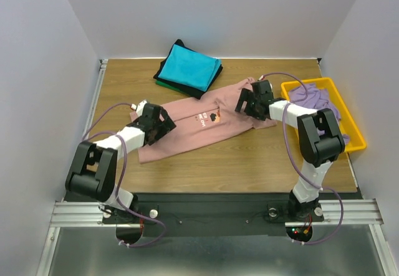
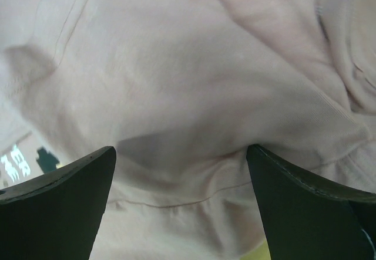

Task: Fold and stack the t-shirts
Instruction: Fold the tshirt

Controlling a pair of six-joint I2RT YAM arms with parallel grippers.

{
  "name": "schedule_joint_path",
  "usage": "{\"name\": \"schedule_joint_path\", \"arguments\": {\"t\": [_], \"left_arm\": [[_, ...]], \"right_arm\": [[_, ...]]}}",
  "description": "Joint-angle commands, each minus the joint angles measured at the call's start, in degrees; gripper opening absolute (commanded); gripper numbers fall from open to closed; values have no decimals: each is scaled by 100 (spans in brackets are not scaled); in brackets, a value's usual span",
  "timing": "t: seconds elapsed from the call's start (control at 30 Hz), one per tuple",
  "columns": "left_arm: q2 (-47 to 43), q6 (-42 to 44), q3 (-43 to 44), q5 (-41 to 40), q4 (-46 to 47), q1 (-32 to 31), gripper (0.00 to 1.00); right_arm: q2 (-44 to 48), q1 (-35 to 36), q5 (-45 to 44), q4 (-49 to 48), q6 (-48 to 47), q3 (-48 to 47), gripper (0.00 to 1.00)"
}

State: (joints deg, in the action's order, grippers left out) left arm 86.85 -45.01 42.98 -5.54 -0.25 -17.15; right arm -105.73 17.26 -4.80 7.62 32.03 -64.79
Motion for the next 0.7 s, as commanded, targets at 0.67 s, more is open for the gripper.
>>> {"name": "schedule_joint_path", "arguments": {"t": [0.67], "left_arm": [[-2690, -1677, -607, -1375, -2707, -1880, 98]], "right_arm": [[183, -382, 1350, 258, -2008, -1221, 100]]}}
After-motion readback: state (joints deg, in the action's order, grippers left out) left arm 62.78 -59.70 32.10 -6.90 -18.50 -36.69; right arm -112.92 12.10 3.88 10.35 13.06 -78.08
